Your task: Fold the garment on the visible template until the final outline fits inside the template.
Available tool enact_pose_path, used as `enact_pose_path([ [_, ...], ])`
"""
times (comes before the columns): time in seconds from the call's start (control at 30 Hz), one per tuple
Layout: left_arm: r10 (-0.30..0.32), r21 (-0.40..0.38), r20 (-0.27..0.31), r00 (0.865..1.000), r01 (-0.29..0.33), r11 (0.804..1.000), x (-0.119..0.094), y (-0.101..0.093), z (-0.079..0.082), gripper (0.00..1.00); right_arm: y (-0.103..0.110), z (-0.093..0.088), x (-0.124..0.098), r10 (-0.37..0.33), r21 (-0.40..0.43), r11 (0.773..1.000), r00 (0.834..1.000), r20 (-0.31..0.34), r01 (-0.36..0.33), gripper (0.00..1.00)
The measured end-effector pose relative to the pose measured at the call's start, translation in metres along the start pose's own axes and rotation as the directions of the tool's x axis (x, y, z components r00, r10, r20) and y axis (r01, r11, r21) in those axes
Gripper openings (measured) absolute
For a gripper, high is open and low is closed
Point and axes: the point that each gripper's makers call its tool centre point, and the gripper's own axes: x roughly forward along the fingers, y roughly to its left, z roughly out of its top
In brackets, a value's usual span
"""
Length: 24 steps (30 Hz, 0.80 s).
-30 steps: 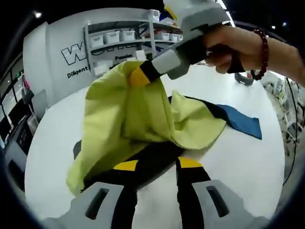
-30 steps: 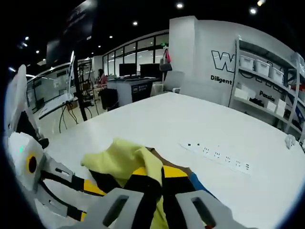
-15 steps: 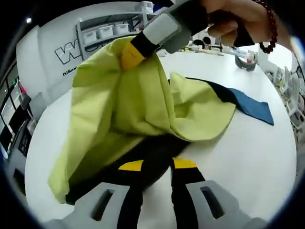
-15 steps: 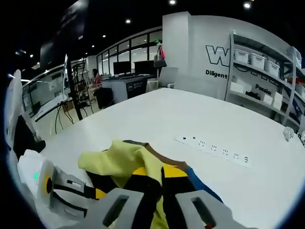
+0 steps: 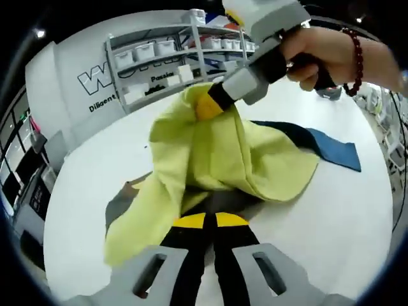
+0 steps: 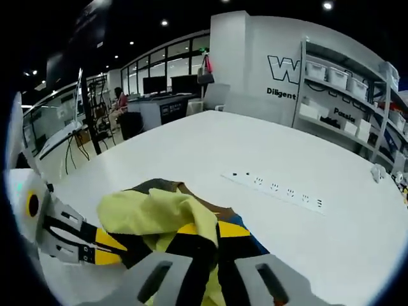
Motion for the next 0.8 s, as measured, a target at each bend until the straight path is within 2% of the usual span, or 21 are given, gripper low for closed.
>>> enact_pose_path([
  [0.2, -0.030, 0.004, 0.035, 0.999, 0.030, 1.000, -0.030, 0.009, 0.008, 0.01, -0.011, -0.009, -0.003, -0.041, 0.009, 0.999, 0.999, -0.024, 0.041, 0.00],
  [0.23, -0.045, 0.006, 0.049, 0.998, 0.045, 0.999, -0.034, 0.009, 0.009, 0.01, -0.012, -0.009, -0.004, -0.043, 0.011, 0.999, 0.999, -0.023, 0.043, 0.00],
  [0.27, -0.080, -0.030, 0.059, 0.995, 0.082, 0.996, -0.043, 0.007, 0.010, 0.01, -0.013, -0.010, -0.005, -0.046, 0.020, 0.999, 0.999, -0.026, 0.047, 0.00],
  [0.33, -0.101, -0.039, 0.063, 0.993, 0.103, 0.994, -0.051, 0.010, 0.008, 0.01, -0.015, -0.010, -0.007, -0.053, 0.020, 0.998, 0.998, -0.025, 0.053, 0.00],
  [0.5, -0.106, -0.058, 0.061, 0.992, 0.109, 0.992, -0.080, 0.027, 0.001, 0.01, -0.017, -0.011, -0.013, -0.062, 0.025, 0.998, 0.998, -0.030, 0.063, 0.00],
  [0.7, -0.045, -0.043, 0.016, 0.999, 0.045, 0.998, -0.107, 0.066, -0.016, 0.01, -0.016, -0.009, -0.022, -0.065, 0.047, 0.997, 0.998, -0.027, 0.066, 0.00],
  [0.77, 0.020, -0.007, -0.003, 1.000, -0.020, 1.000, -0.121, 0.087, -0.020, 0.01, -0.015, -0.006, -0.027, -0.067, 0.052, 0.996, 0.998, -0.017, 0.067, 0.00],
  [0.8, 0.020, -0.001, 0.002, 1.000, -0.020, 1.000, -0.125, 0.090, -0.020, 0.02, -0.015, -0.003, -0.029, -0.068, 0.059, 0.996, 0.998, -0.009, 0.068, 0.00],
])
